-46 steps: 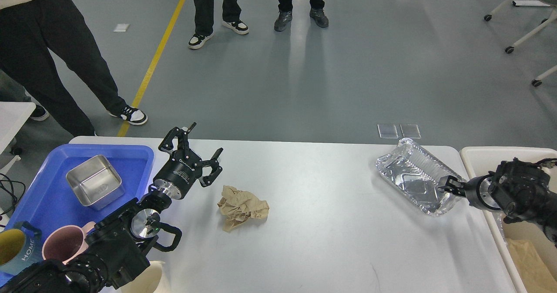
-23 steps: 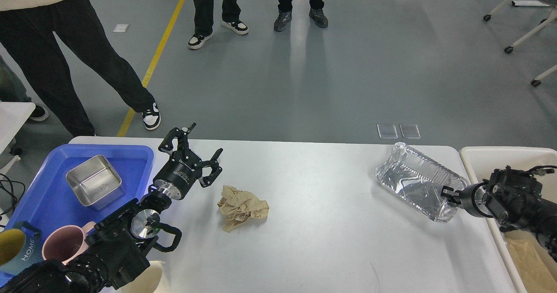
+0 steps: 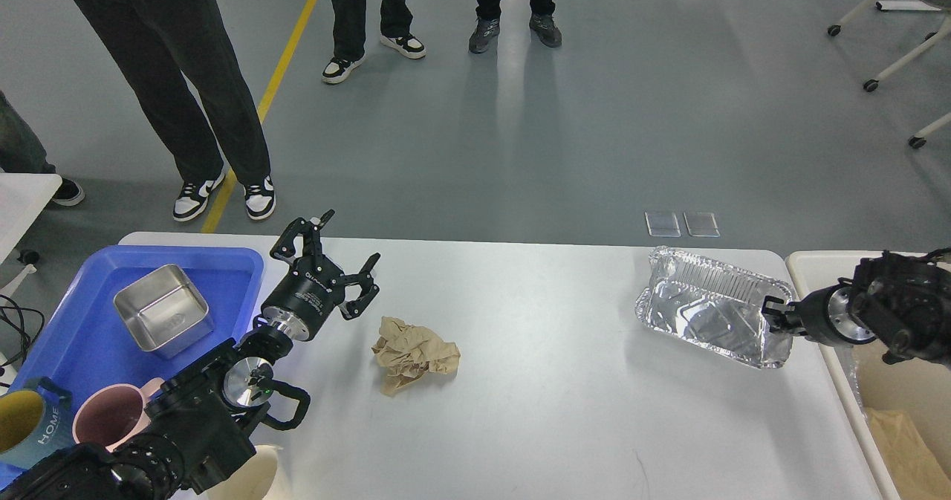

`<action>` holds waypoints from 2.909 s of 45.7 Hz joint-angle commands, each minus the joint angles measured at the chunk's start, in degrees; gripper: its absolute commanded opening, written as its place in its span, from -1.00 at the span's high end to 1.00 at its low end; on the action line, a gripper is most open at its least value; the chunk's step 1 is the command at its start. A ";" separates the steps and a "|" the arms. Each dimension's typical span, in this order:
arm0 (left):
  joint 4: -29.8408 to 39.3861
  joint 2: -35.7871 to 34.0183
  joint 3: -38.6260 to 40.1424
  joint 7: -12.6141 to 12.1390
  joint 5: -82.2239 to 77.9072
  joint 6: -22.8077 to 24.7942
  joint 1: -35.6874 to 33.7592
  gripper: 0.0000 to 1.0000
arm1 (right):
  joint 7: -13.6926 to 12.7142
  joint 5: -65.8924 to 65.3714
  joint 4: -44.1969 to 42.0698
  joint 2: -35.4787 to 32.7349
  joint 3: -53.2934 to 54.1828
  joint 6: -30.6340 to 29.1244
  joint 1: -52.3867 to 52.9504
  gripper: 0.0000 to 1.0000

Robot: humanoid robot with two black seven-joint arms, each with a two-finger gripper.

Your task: Tidy desktop

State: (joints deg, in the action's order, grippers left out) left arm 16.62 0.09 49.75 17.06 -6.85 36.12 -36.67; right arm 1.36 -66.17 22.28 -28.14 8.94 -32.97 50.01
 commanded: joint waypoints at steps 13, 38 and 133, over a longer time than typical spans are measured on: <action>0.00 0.35 -0.09 0.69 -0.09 0.00 0.02 -0.94 | -9.35 -0.53 32.47 -18.00 0.03 -6.75 12.39 1.00; 0.08 0.00 -0.09 1.22 0.00 0.09 0.02 -0.94 | -11.81 0.34 27.22 0.53 0.73 -11.59 24.44 1.00; 27.64 -28.89 -15.03 -6.52 -0.27 -3.07 -0.07 -0.93 | 3.92 6.32 0.48 12.67 -5.25 -8.60 14.33 1.00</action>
State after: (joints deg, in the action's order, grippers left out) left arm 30.20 -17.05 38.02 11.34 -7.34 35.68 -36.89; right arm 5.28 -59.86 22.64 -15.63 3.59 -41.55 64.09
